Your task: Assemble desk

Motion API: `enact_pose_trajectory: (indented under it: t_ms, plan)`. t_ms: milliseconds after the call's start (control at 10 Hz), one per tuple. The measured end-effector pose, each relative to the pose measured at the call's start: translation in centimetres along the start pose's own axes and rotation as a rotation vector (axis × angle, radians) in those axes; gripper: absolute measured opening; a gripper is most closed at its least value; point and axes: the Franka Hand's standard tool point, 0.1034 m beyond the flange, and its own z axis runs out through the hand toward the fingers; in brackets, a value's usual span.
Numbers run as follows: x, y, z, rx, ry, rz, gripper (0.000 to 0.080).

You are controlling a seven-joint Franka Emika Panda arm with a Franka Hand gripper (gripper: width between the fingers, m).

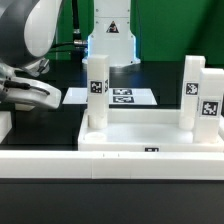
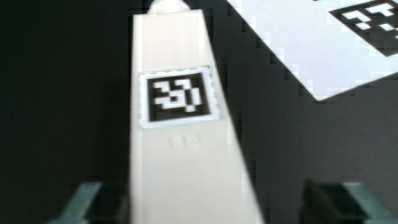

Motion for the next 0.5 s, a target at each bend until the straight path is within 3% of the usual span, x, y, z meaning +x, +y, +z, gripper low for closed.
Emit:
enact_pose_trajectory:
  t_ms: [100, 500]
  plan:
    - [0.0, 0.01, 0.0, 0.0, 0.0, 0.0, 0.0288]
    - [-0.17, 0.36, -0.62, 0.006, 0.009, 0.006, 0.0289]
